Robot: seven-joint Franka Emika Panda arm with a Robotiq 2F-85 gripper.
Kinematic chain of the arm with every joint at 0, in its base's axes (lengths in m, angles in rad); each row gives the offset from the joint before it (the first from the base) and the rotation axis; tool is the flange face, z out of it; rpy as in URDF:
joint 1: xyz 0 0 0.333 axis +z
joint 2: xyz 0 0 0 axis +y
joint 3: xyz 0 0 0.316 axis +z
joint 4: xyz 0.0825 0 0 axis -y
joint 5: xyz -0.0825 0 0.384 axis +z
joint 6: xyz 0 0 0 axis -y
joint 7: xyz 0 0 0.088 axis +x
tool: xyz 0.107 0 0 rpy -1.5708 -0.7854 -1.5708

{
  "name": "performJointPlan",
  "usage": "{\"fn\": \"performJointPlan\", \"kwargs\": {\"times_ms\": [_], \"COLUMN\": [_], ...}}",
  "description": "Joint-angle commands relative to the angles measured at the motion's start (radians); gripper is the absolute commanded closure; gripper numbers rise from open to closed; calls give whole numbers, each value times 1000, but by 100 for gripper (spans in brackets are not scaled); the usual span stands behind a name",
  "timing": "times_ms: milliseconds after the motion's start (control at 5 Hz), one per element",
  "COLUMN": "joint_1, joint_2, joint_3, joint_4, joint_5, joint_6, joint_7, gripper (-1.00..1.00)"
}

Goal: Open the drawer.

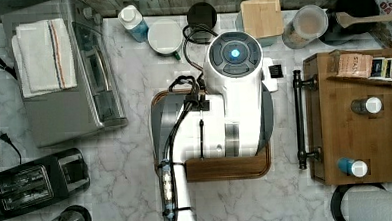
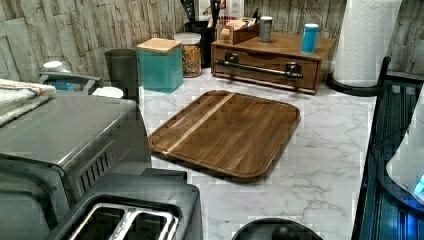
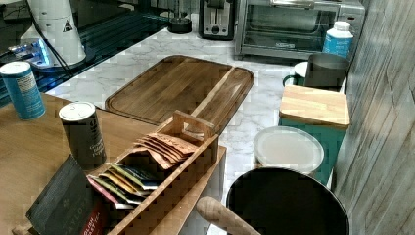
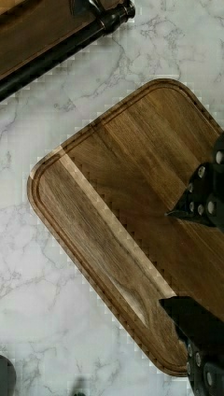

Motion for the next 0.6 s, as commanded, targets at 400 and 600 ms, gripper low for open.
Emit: {"fn": "performJointPlan", "kwargs": {"times_ms": [400, 600], "joint_1": [-23, -60], "joint_2": [-42, -45], "joint_3": [-6, -36], "joint_4": [-85, -115], "joint_5": [-44, -47], "joint_6": [50, 78], "joint_7": [-198, -411], "gripper": [-100, -100]}}
